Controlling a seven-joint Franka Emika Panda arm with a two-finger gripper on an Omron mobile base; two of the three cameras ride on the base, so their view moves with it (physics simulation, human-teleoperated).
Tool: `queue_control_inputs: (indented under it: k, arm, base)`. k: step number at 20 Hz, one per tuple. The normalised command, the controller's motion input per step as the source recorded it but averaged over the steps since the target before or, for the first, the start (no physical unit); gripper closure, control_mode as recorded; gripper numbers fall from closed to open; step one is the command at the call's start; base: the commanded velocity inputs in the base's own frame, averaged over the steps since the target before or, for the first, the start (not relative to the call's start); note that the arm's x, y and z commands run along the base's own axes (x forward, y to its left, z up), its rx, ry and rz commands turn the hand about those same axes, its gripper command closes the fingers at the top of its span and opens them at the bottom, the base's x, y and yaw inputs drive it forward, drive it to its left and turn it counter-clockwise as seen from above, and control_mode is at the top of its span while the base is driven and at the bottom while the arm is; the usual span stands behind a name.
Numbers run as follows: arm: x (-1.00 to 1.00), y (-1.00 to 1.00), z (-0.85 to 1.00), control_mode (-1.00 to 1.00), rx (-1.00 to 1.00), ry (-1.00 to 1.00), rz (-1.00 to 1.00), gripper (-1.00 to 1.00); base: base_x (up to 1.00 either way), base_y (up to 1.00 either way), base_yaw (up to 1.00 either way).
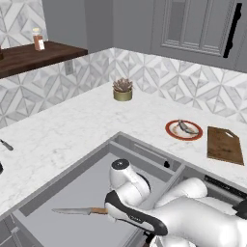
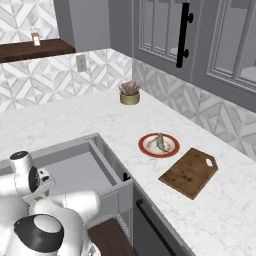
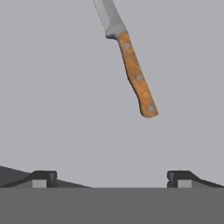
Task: Pick up the knife from the drawer and place it on the cutting board. Then place the meat from the plate to the cutting board.
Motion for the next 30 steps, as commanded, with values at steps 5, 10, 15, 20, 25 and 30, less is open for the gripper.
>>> queue_control_inputs:
  k: [5, 10, 15, 20, 25, 30]
  arm:
    - [0.52, 0.19, -0.04, -1.00, -0.08, 0.24, 0.05, -1.00]
    - [0.26, 0.28, -0.24, -1.00, -0.09, 0.15, 0.04, -1.00]
    - [0.33, 0.23, -0.38, -1.00, -0.06, 0.06, 0.05, -1.00]
    - [0.28, 0.02, -0.53, -1.00, 0.00, 0.00, 0.08, -1.00]
    - [0.22, 0.00, -0.46, -1.00, 0.00, 0.00, 0.11, -1.00]
    - [0.32, 0.07, -0.17, -1.00, 0.00, 0.00, 0.09, -1.00]
  base:
    - [0.00, 0.00, 0.00]
    - [0.00, 0.00, 0.00]
    - [0.00, 0.00, 0.00]
    - [0.00, 0.00, 0.00]
    - [0.00, 0.00, 0.00]
    - [0.00, 0.00, 0.00]
